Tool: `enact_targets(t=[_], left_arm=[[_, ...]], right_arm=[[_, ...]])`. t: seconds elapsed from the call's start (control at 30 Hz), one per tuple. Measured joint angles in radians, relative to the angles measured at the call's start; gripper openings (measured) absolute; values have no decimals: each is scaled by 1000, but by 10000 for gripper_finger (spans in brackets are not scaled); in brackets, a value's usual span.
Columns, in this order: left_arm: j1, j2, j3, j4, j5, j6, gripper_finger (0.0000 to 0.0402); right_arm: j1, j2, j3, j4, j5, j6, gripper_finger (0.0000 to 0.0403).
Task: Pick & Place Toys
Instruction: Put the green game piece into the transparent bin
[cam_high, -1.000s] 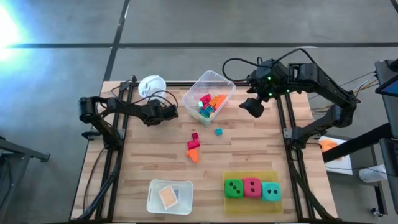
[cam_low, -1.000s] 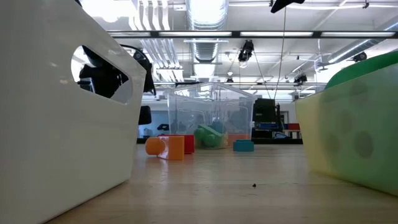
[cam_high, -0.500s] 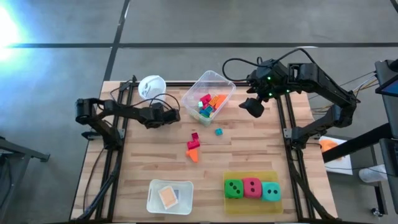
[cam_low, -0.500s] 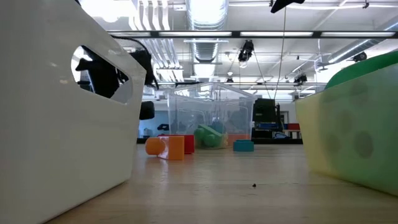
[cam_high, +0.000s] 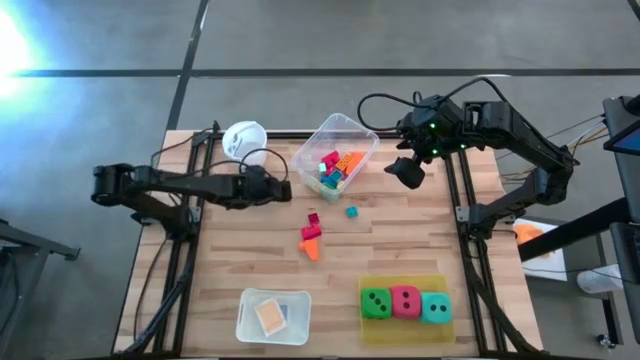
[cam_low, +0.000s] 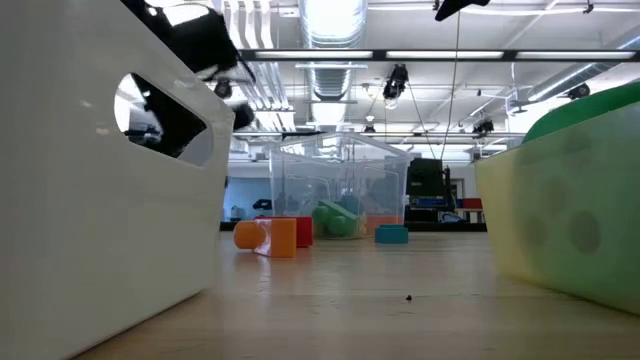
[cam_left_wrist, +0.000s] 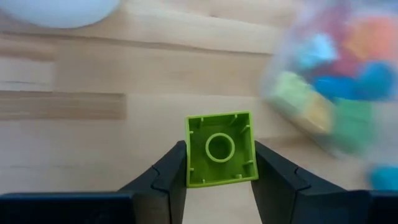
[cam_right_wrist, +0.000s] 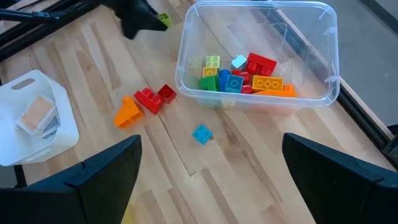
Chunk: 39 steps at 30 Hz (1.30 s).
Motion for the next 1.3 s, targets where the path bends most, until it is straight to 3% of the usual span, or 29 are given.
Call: enact_targets(t=[0.23, 0.53, 0.9, 1.3], left_arm=[[-30, -107, 69, 3, -4, 153, 139], [-12, -106, 300, -52, 13, 395, 139], [133, 98, 549, -86, 226, 611, 139], [187, 269, 578, -70, 370, 662, 139]], right_arm=[[0, 1, 0, 7, 1, 1, 381], [0, 9, 0, 27, 1, 23, 381], [0, 10, 0, 31, 6, 78, 381], [0, 10, -62, 31, 54, 171, 381]])
